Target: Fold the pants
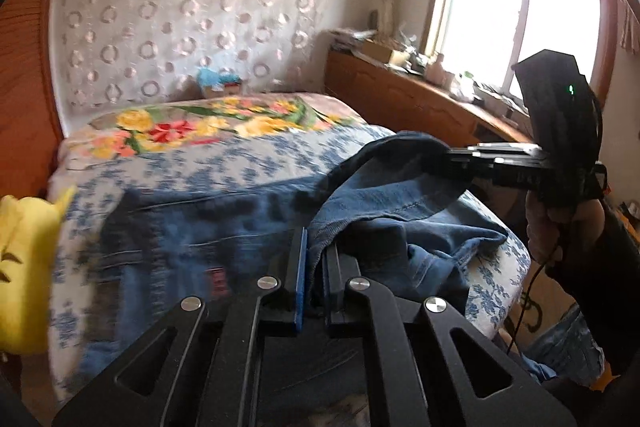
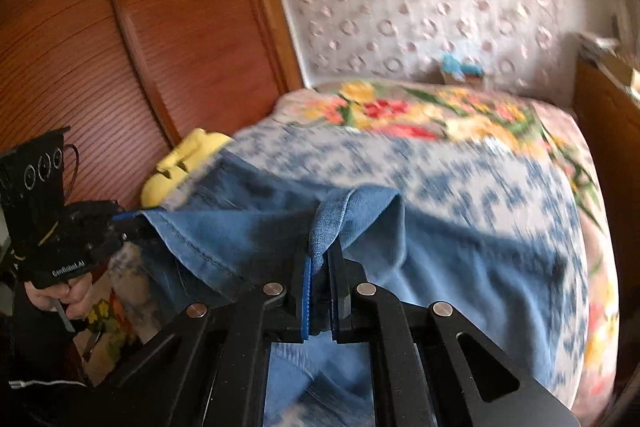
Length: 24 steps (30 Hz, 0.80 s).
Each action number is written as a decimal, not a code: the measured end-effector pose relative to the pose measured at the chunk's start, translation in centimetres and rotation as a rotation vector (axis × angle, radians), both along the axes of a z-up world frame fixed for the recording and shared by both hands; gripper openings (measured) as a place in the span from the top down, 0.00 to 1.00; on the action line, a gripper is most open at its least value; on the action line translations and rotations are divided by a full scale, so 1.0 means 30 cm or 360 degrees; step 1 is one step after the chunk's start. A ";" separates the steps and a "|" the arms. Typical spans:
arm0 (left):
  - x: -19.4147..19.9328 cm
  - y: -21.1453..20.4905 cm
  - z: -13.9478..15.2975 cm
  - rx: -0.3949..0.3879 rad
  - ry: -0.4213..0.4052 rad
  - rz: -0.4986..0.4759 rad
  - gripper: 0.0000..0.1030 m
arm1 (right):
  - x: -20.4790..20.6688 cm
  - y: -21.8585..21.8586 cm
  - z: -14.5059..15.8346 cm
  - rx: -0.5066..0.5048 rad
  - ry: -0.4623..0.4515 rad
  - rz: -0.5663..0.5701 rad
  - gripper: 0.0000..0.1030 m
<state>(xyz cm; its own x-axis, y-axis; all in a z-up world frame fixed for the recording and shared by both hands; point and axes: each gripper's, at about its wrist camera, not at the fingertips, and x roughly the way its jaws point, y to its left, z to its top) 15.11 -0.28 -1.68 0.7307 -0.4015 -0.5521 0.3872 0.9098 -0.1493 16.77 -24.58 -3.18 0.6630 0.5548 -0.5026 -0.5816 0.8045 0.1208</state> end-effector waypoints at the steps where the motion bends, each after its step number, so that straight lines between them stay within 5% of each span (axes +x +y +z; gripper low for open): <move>1: -0.012 0.028 0.004 -0.0002 -0.0009 0.0029 0.93 | -0.001 0.028 0.018 -0.0004 -0.0022 0.0030 0.94; 14: -0.109 0.351 -0.090 -0.0060 0.0050 0.0357 0.93 | 0.140 0.420 0.089 -0.0025 -0.0041 0.0395 0.94; 24: -0.068 0.436 -0.203 -0.0065 0.0192 0.0434 0.92 | 0.319 0.633 0.040 -0.0174 0.0029 0.0405 0.94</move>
